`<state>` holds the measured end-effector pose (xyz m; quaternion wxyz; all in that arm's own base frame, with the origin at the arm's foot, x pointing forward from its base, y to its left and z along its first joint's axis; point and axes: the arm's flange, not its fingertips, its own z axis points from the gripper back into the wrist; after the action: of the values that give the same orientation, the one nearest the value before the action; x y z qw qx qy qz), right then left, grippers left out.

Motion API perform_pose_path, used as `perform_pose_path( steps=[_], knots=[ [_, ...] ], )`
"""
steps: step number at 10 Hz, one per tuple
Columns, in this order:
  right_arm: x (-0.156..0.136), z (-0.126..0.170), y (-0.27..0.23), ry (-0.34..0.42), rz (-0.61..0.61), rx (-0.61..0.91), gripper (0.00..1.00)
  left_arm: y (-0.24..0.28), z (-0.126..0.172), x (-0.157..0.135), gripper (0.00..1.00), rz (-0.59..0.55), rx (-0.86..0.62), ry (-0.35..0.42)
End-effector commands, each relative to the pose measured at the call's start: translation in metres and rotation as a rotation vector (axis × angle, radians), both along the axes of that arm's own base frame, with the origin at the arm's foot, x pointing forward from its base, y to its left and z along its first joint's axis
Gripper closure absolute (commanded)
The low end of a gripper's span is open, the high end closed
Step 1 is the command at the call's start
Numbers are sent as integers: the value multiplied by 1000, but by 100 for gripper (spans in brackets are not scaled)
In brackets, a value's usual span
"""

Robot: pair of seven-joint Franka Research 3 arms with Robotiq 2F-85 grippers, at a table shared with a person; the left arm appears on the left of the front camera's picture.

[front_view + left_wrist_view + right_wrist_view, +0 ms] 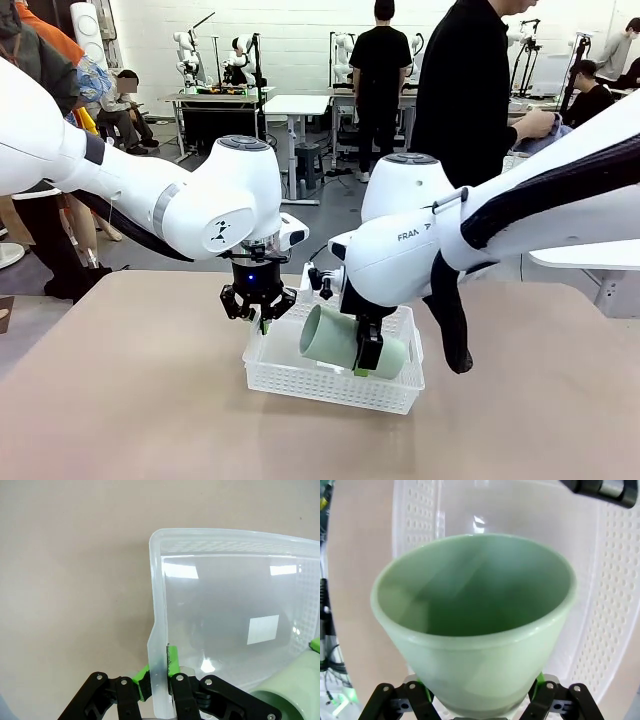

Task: Clean and organize the cups into the basket.
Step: Pick up the Organizing basket and move it to the center of the table, then pick up the Reusable plastic cup from the right side of the table and place it inside the Organizing basket.

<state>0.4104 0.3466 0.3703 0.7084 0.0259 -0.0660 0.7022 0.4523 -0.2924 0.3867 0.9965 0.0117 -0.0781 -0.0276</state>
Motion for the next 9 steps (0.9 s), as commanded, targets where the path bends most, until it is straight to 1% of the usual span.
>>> perform_pose_path(
  steps=[1, 3, 5, 6, 9],
  knots=[
    [8, 0, -5, -1, -2, 43, 18, 0, 0, 0, 100, -1, 2, 1],
    [12, -5, -12, 1, -16, 75, 18, 0, 0, 0, 100, -1, 2, 1],
    [16, -15, -13, 23, -8, 74, 18, 0, 0, 0, 100, -1, 2, 1],
    [20, -23, -15, 55, -3, 76, 18, 0, 0, 0, 100, -1, 2, 1],
    [25, -37, -24, 92, -23, 48, 18, 0, 0, 0, 100, -1, 2, 1]
  ],
)
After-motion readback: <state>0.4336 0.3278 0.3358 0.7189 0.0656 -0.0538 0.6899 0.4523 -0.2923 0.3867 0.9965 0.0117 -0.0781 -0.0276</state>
